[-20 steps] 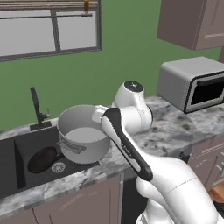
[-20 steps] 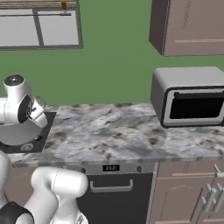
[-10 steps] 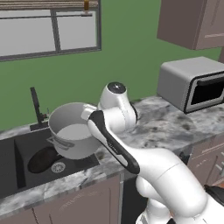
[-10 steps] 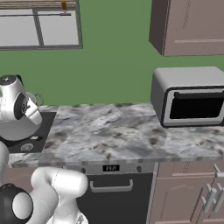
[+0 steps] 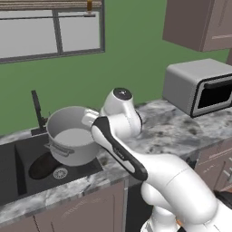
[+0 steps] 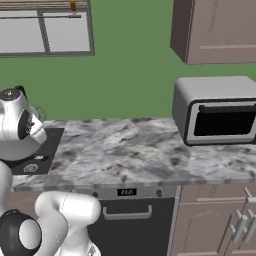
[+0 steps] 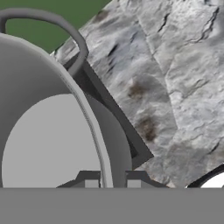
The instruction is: Move the pot and pan from the stove into the sink.
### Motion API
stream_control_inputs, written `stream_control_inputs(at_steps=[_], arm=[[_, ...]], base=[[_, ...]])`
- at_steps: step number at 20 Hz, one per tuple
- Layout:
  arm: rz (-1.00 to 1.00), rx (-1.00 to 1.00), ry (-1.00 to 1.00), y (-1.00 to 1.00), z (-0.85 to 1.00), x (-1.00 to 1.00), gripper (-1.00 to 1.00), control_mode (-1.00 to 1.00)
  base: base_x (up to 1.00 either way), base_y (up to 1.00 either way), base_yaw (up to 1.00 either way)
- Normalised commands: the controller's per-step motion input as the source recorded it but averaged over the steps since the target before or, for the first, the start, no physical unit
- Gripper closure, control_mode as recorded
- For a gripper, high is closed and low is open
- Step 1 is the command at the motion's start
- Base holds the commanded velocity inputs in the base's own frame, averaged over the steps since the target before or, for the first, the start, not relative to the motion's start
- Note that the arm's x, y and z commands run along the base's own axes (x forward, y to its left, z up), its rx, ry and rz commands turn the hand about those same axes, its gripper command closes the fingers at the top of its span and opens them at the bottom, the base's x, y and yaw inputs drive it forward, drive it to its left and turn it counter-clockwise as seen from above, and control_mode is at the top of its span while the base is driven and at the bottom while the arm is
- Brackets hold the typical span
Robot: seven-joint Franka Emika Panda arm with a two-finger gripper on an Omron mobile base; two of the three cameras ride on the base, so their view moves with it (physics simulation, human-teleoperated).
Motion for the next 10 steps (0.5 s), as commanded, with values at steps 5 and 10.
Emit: stream_control_inputs(at_steps=[5,10], arm=[[0.10,0.08,-0.04,0.10,-0.18,0.16,1.00,-1.00],[0.05,0.06,-0.02,0.10,-0.12,0.28,1.00,-1.00]], base=[[0.00,0.00,0.00],[0.00,0.00,0.00]])
